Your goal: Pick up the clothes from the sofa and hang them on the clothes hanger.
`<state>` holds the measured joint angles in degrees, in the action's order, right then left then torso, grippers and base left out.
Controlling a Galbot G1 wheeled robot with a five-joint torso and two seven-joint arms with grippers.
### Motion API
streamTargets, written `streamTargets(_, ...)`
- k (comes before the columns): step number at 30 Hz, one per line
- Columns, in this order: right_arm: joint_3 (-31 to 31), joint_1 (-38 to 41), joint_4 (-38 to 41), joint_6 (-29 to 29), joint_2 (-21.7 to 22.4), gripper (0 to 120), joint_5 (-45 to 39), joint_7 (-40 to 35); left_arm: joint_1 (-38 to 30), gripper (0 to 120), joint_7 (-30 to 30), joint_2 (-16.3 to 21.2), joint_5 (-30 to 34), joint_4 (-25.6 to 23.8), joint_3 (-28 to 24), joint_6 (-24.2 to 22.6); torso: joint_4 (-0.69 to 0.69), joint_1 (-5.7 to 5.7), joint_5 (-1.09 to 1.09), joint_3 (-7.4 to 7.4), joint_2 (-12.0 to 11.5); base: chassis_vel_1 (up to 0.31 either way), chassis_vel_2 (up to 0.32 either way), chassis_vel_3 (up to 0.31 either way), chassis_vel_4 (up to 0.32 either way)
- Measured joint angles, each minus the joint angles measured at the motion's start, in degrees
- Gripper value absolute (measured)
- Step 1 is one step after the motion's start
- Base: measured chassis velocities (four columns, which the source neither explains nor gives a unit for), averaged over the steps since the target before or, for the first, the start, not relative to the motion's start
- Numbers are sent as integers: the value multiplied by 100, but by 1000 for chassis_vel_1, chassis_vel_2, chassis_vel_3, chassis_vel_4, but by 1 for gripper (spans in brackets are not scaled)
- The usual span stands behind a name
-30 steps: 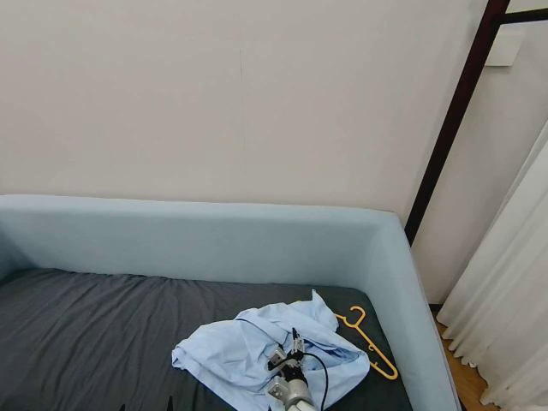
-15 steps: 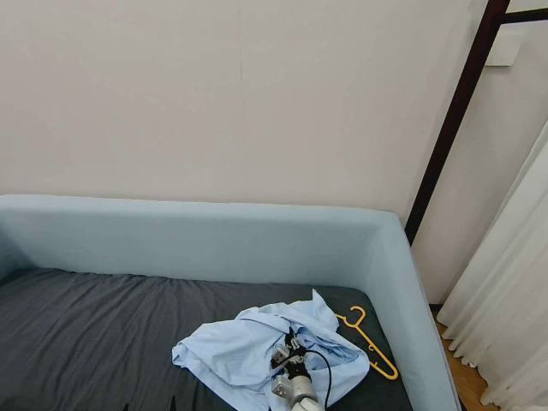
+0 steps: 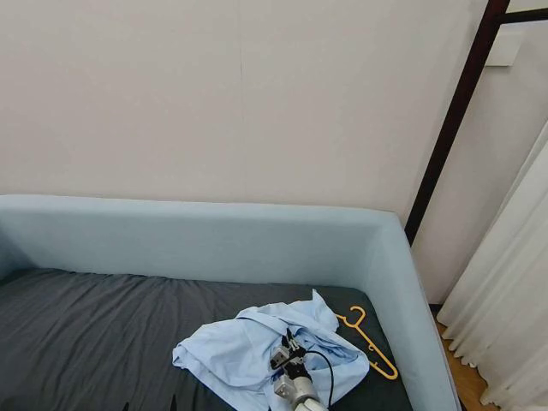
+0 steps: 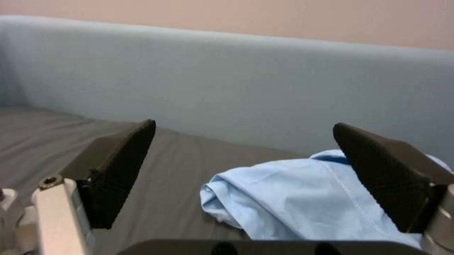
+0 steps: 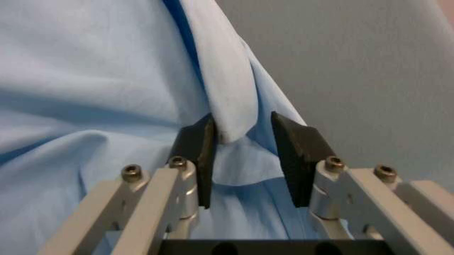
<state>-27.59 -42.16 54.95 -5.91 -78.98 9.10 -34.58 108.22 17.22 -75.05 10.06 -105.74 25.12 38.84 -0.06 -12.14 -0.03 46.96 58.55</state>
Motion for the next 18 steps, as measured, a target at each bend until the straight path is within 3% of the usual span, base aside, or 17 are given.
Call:
streamTargets(6, 22, 35, 36, 96, 45, 15, -52, 69, 9, 99, -1, 11, -1, -19, 7, 6, 0, 0, 0, 0, 0, 0, 0, 0, 0)
streamTargets(9, -4, 43, 85, 142, 93, 0, -103, 115, -7, 99, -1, 17, 0, -12, -2, 9, 0, 0, 0, 0, 0, 0, 0, 0, 0)
streamTargets(18, 44, 55, 261, 336, 233, 0, -149, 250, -30, 99, 5, 58, -2, -32, -4, -12, 0, 0, 0, 0, 0, 0, 0, 0, 0)
